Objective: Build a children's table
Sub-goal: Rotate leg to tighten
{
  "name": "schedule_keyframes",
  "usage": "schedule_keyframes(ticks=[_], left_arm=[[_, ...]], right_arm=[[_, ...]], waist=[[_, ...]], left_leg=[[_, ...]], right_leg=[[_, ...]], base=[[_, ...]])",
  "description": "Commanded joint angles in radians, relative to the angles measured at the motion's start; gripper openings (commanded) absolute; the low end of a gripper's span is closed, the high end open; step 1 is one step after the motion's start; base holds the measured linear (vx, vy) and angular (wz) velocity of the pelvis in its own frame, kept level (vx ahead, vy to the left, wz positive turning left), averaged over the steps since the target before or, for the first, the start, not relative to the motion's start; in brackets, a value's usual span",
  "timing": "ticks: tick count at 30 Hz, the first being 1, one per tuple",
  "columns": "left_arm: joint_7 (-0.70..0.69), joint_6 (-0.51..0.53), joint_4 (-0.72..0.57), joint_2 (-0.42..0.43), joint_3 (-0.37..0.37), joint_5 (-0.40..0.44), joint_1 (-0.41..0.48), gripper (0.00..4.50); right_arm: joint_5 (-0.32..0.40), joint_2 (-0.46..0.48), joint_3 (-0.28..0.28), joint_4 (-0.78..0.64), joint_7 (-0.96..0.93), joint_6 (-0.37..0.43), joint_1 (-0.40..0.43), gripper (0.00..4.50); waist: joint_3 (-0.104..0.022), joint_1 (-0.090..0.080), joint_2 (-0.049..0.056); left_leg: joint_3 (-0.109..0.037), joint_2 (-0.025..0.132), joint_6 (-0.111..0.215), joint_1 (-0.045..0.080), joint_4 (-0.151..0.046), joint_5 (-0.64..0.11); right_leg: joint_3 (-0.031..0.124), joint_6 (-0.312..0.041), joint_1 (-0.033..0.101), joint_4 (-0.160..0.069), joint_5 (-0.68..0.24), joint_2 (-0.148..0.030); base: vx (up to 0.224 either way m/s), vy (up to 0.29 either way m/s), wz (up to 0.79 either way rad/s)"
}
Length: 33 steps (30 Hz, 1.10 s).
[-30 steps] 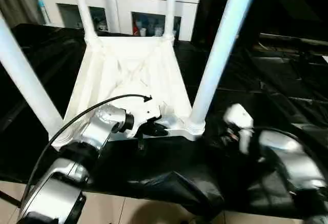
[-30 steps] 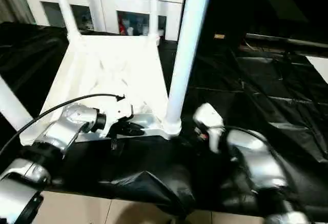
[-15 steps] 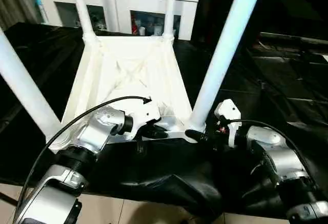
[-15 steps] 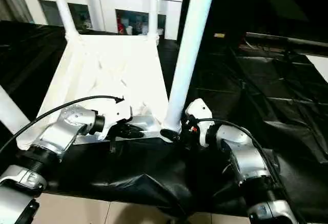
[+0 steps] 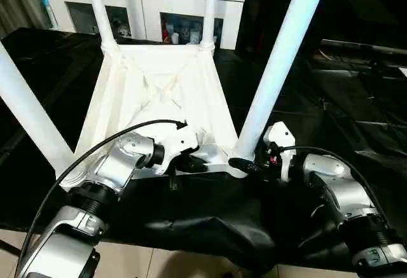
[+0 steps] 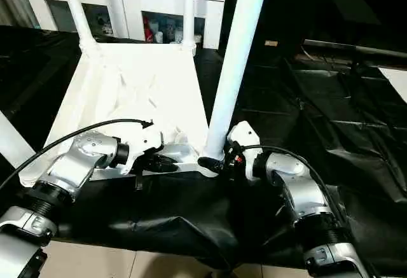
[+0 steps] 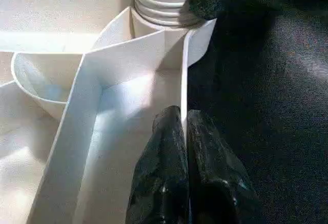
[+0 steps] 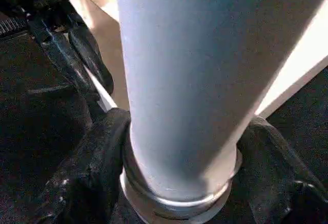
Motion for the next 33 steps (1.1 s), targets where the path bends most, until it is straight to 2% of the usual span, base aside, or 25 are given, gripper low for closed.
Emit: schedule_keyframes(ticks=[1, 4, 6, 8, 9, 11, 12, 13, 15, 16, 17, 18, 19, 20, 22, 24, 25, 26, 27, 29, 31, 33], left_arm=[[-0.012, 0.028, 0.013, 0.024, -0.027, 0.011, 0.033, 0.0], [0.001, 0.035, 0.015, 0.024, -0.022, 0.014, 0.036, 0.0], [0.064, 0.047, 0.034, 0.0, -0.009, 0.022, 0.032, 0.0], [0.111, 0.054, 0.055, -0.023, 0.002, 0.025, 0.021, 0.0], [0.15, 0.054, 0.074, -0.042, 0.014, 0.024, 0.011, 0.0], [0.201, 0.062, 0.108, -0.076, 0.029, 0.022, -0.008, 0.0], [0.266, 0.063, 0.157, -0.115, 0.045, 0.02, -0.034, 0.0], [0.266, 0.063, 0.157, -0.115, 0.045, 0.02, -0.034, 0.0], [0.339, 0.069, 0.204, -0.147, 0.051, 0.032, -0.062, 0.0], [0.397, 0.076, 0.241, -0.17, 0.053, 0.043, -0.087, 0.0], [0.427, 0.079, 0.26, -0.181, 0.053, 0.048, -0.1, 0.0], [0.454, 0.077, 0.276, -0.189, 0.053, 0.055, -0.112, 0.0], [0.459, 0.077, 0.281, -0.19, 0.051, 0.057, -0.115, 0.0], [0.477, 0.074, 0.304, -0.197, 0.041, 0.072, -0.132, 0.0], [0.488, 0.058, 0.326, -0.201, 0.031, 0.086, -0.145, 0.0], [0.484, 0.05, 0.33, -0.201, 0.028, 0.089, -0.146, 0.0], [0.476, 0.033, 0.334, -0.2, 0.024, 0.091, -0.148, 0.0], [0.466, 0.023, 0.335, -0.198, 0.022, 0.092, -0.147, 0.0], [0.456, 0.011, 0.344, -0.195, 0.018, 0.091, -0.15, 0.0], [0.426, -0.007, 0.331, -0.189, 0.026, 0.074, -0.14, 0.0], [0.387, -0.038, 0.311, -0.169, 0.012, 0.075, -0.128, 0.0], [0.334, -0.046, 0.28, -0.145, 0.008, 0.065, -0.11, 0.0]], right_arm=[[-0.002, -0.006, -0.003, 0.021, -0.002, -0.009, -0.011, 2.71], [-0.002, 0.002, -0.009, 0.036, -0.018, -0.008, -0.003, 2.69], [-0.025, 0.034, -0.036, 0.094, -0.137, -0.023, -0.001, 2.68], [-0.036, 0.062, -0.062, 0.135, -0.232, -0.025, -0.007, 2.67], [-0.036, 0.08, -0.079, 0.157, -0.28, -0.027, -0.012, 2.67], [-0.031, 0.116, -0.109, 0.196, -0.367, -0.032, -0.02, 2.67], [-0.036, 0.149, -0.137, 0.238, -0.478, -0.029, -0.031, 2.67], [-0.036, 0.149, -0.137, 0.238, -0.478, -0.029, -0.031, 2.67], [-0.052, 0.178, -0.151, 0.261, -0.586, -0.026, -0.041, 2.67], [-0.067, 0.203, -0.159, 0.268, -0.674, -0.019, -0.049, 2.67], [-0.076, 0.217, -0.163, 0.272, -0.721, -0.016, -0.055, 2.67], [-0.082, 0.23, -0.164, 0.271, -0.754, -0.009, -0.06, 2.67], [-0.083, 0.233, -0.164, 0.27, -0.759, -0.007, -0.061, 2.67], [-0.08, 0.256, -0.165, 0.272, -0.783, -0.005, -0.07, 2.67], [-0.068, 0.273, -0.161, 0.275, -0.768, -0.018, -0.077, 2.67], [-0.061, 0.273, -0.151, 0.26, -0.72, -0.046, -0.07, 2.67], [-0.051, 0.272, -0.143, 0.243, -0.674, -0.069, -0.063, 2.67], [-0.039, 0.272, -0.141, 0.228, -0.639, -0.088, -0.057, 2.67], [-0.003, 0.276, -0.148, 0.197, -0.593, -0.098, -0.048, 3.23], [0.026, 0.264, -0.164, 0.165, -0.564, -0.081, -0.04, 3.37], [0.045, 0.236, -0.158, 0.131, -0.508, -0.062, -0.031, 3.53], [0.06, 0.184, -0.139, 0.091, -0.42, -0.019, -0.019, 3.64]], waist=[[-0.06, 0.008, -0.007], [-0.059, 0.007, -0.006], [-0.058, 0.004, -0.005], [-0.053, -0.001, -0.006], [-0.052, -0.005, -0.006], [-0.051, -0.006, -0.006], [-0.051, -0.008, -0.006], [-0.05, -0.009, -0.006], [-0.051, -0.01, -0.007], [-0.048, -0.011, -0.003], [-0.049, -0.013, 0.001], [-0.051, -0.016, -0.001], [-0.054, -0.017, 0.0], [-0.054, -0.018, 0.007], [-0.053, -0.02, 0.009], [-0.05, -0.021, 0.016], [-0.051, -0.025, 0.015], [-0.053, -0.023, 0.014], [-0.053, -0.019, 0.012], [-0.053, -0.014, 0.01], [-0.055, -0.008, 0.011], [-0.056, -0.01, 0.01]], left_leg=[[0.017, -0.011, 0.063, 0.0, -0.068, -0.274], [0.017, -0.011, 0.062, 0.001, -0.069, -0.282], [0.016, -0.011, 0.054, 0.002, -0.07, -0.298], [0.014, -0.014, 0.035, 0.0, -0.074, -0.323], [0.011, -0.017, 0.022, -0.001, -0.076, -0.346], [0.011, -0.02, 0.016, 0.01, -0.072, -0.38], [0.011, -0.023, 0.017, 0.011, -0.069, -0.396], [0.011, -0.024, 0.015, 0.013, -0.069, -0.4], [0.008, -0.027, 0.012, 0.018, -0.067, -0.417], [0.007, -0.027, 0.015, 0.018, -0.07, -0.429], [0.006, -0.027, 0.011, 0.019, -0.07, -0.432], [0.002, -0.027, 0.006, 0.019, -0.073, -0.441], [0.001, -0.026, 0.011, 0.014, -0.077, -0.437], [0.001, -0.025, 0.017, 0.019, -0.079, -0.455], [-0.002, -0.022, 0.022, 0.022, -0.083, -0.481], [-0.002, -0.018, 0.028, 0.032, -0.086, -0.519], [-0.002, -0.016, 0.032, 0.034, -0.087, -0.531], [-0.002, -0.014, 0.036, 0.033, -0.088, -0.519], [0.002, -0.014, 0.043, 0.03, -0.088, -0.498], [0.006, -0.015, 0.052, 0.03, -0.087, -0.479], [0.005, -0.014, 0.062, 0.018, -0.091, -0.435], [0.004, -0.013, 0.061, 0.01, -0.093, -0.405]], right_leg=[[0.017, -0.201, 0.062, -0.078, -0.29, -0.016], [0.017, -0.198, 0.061, -0.08, -0.305, -0.017], [0.017, -0.19, 0.057, -0.083, -0.333, -0.017], [0.015, -0.168, 0.055, -0.089, -0.396, -0.016], [0.011, -0.147, 0.057, -0.092, -0.446, -0.014], [0.009, -0.12, 0.046, -0.104, -0.514, -0.014], [0.009, -0.102, 0.043, -0.111, -0.558, -0.014], [0.007, -0.095, 0.04, -0.115, -0.571, -0.013], [0.001, -0.078, 0.038, -0.12, -0.608, -0.012], [-0.002, -0.069, 0.035, -0.126, -0.617, -0.009], [-0.004, -0.066, 0.035, -0.126, -0.616, -0.01], [-0.01, -0.06, 0.039, -0.128, -0.621, -0.01], [-0.012, -0.059, 0.046, -0.129, -0.598, -0.012], [-0.014, -0.065, 0.041, -0.133, -0.582, -0.01], [-0.018, -0.081, 0.044, -0.136, -0.555, -0.011], [-0.023, -0.097, 0.042, -0.144, -0.543, -0.014], [-0.025, -0.111, 0.045, -0.146, -0.526, -0.018], [-0.023, -0.124, 0.05, -0.143, -0.499, -0.022], [-0.018, -0.141, 0.051, -0.139, -0.469, -0.024], [-0.015, -0.149, 0.052, -0.138, -0.462, -0.025], [-0.01, -0.152, 0.062, -0.127, -0.431, -0.025], [-0.009, -0.152, 0.07, -0.121, -0.415, -0.026]], base=[[0.0, 0.0, 0.0], [0.0, 0.0, 0.0], [0.0, 0.0, 0.0], [0.0, 0.0, 0.0], [0.0, 0.0, 0.0], [0.0, 0.0, 0.0], [0.0, 0.0, 0.0], [0.0, 0.0, 0.0], [0.0, 0.0, 0.0], [0.0, 0.0, 0.0], [0.0, 0.0, 0.0], [0.0, 0.0, 0.0], [0.0, 0.0, 0.0], [0.0, 0.0, 0.0], [-0.012, 0.028, -0.04], [0.0, 0.0, 0.0], [0.0, 0.0, 0.0], [0.0, 0.0, 0.0], [0.0, 0.0, 0.0], [0.0, 0.0, 0.0], [0.0, 0.0, 0.0], [0.0, 0.0, 0.0]])
